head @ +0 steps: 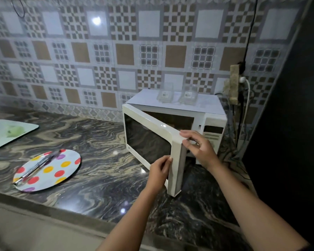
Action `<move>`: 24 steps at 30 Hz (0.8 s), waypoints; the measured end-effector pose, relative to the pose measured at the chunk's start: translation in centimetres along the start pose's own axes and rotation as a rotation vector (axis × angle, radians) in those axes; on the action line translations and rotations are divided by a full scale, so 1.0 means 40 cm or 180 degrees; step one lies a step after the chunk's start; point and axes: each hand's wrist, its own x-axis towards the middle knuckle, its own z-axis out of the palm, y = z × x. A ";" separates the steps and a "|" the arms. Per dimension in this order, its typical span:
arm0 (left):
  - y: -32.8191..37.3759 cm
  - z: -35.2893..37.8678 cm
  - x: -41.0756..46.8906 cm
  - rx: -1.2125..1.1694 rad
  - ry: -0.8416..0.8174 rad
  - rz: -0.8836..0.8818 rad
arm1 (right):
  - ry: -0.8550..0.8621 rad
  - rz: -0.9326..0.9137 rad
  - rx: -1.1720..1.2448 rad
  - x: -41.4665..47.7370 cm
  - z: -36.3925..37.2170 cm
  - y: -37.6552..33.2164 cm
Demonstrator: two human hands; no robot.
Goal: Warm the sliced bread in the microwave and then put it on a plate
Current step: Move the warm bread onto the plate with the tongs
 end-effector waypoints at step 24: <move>-0.104 -0.601 -0.257 0.0184 0.0304 -0.0734 | -0.0047 -0.0114 -0.1377 -0.075 0.643 -0.421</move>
